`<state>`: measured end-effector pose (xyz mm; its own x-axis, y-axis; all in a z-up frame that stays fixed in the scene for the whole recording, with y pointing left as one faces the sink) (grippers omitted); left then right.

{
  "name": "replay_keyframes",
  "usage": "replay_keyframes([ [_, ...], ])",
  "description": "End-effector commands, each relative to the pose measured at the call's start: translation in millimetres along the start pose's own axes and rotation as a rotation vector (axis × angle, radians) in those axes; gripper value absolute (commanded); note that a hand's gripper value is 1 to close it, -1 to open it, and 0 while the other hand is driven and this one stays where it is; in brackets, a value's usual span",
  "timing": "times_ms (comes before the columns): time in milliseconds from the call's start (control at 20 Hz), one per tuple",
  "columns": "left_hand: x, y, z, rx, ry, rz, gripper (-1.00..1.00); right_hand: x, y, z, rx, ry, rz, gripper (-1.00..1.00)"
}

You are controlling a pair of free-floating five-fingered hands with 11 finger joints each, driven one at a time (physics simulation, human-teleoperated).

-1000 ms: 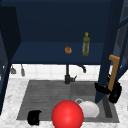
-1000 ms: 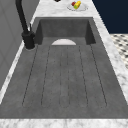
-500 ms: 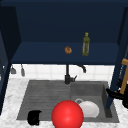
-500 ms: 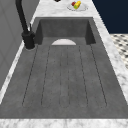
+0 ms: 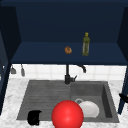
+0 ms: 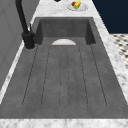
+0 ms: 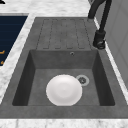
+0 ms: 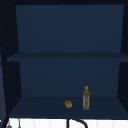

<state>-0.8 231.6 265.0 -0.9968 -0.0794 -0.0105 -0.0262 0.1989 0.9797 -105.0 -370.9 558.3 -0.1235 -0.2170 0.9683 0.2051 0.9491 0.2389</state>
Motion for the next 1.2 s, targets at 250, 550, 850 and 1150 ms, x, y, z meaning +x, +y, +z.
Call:
replay_keyframes([
  [250,0,0,0,0.0,0.0,0.0,0.0,18,-70,-1,0.074,0.015,-0.013,1.0],
  [550,0,0,0,0.0,0.0,0.0,0.0,26,-115,-11,0.162,0.034,-0.028,1.0],
  [850,0,0,0,0.0,0.0,0.0,0.0,30,-159,-25,0.24,0.081,-0.042,1.0],
  [1150,0,0,0,0.0,0.0,0.0,0.0,36,-203,-39,0.332,0.081,-0.06,1.0],
])
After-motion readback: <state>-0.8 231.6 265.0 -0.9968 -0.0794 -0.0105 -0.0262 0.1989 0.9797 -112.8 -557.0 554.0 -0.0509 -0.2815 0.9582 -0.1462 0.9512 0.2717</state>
